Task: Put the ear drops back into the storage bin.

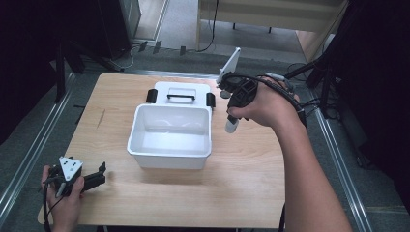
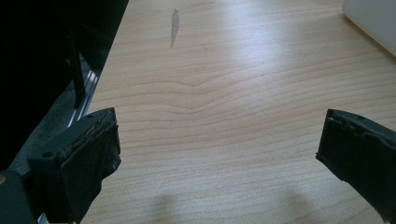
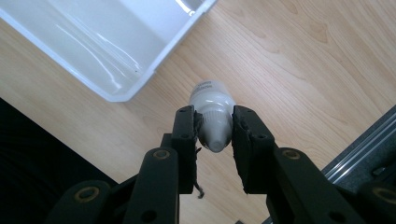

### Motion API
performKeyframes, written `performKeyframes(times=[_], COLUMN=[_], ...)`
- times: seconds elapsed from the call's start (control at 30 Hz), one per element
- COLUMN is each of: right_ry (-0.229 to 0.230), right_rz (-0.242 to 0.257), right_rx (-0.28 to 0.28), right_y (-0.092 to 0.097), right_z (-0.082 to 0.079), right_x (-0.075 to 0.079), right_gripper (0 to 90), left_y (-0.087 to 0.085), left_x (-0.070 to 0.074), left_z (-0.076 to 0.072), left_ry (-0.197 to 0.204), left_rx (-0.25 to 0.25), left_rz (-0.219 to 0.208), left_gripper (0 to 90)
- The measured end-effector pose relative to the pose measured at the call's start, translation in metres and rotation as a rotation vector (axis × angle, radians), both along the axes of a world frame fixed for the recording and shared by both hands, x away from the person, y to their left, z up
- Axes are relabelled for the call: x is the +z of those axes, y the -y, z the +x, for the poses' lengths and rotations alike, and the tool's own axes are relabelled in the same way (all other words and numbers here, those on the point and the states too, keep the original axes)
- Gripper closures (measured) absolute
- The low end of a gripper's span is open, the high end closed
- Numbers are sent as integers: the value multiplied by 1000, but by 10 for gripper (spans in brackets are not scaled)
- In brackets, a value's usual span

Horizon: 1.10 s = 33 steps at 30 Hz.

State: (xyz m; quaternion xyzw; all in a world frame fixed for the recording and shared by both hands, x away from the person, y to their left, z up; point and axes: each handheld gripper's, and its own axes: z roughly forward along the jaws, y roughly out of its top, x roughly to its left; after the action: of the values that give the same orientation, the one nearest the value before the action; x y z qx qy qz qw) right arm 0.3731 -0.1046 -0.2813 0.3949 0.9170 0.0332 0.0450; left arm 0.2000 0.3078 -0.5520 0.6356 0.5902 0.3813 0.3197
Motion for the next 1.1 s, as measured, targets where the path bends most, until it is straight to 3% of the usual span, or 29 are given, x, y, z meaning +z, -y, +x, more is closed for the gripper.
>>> performKeyframes(times=[0.5, 1.1], right_ry=[3, -10], right_rz=[12, 9], right_rx=[47, 112], right_y=[-35, -70], right_z=[-4, -6], right_x=[10, -1], right_gripper=[715, 715], left_y=[0, 0], left_x=[0, 0], left_z=[0, 0], left_ry=[-1, -1], left_rx=[-2, -4], left_rz=[-2, -3], left_gripper=[0, 0])
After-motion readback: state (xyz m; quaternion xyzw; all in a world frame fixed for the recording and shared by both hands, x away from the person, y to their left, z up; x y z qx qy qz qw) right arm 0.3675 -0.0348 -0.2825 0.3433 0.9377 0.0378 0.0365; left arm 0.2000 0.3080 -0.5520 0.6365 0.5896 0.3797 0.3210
